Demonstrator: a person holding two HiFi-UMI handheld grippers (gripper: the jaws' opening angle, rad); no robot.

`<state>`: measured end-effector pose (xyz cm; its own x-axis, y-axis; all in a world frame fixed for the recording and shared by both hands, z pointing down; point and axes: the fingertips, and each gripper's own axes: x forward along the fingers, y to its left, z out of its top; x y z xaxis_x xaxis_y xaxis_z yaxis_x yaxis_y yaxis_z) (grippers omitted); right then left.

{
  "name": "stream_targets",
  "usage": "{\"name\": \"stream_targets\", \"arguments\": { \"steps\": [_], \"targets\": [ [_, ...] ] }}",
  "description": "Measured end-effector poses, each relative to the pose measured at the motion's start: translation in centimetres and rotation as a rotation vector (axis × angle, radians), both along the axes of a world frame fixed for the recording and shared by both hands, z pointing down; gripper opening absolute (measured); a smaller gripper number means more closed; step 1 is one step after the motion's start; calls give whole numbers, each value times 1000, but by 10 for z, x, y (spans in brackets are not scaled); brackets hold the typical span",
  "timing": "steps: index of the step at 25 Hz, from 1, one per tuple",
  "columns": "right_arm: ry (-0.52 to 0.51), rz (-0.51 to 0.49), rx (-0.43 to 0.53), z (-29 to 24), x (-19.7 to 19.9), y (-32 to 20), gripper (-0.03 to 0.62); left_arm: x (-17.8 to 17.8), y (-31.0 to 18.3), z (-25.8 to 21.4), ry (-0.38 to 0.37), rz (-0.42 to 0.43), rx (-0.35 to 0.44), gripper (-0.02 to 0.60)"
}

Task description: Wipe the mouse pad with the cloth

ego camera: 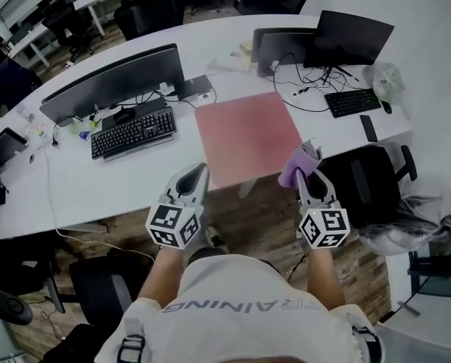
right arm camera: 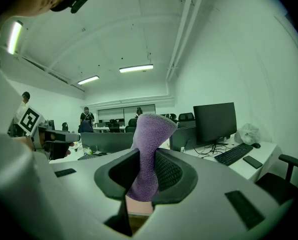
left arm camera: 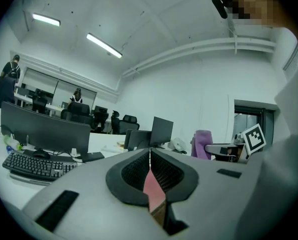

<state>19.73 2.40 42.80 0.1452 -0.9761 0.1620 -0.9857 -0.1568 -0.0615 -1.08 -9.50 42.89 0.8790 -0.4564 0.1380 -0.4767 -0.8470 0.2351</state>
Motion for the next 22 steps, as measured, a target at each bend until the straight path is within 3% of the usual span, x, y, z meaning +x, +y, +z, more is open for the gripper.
{"name": "stream_targets", "arguments": {
  "steps": [11, 22],
  "targets": [
    [-5, -102, -78, 25, -27, -148, 98, -36, -122, 31, 14, -95, -69, 32],
    [-19, -308, -203, 64, -59, -241, 98, -74, -165, 61, -5, -267, -133, 32]
  ]
}}
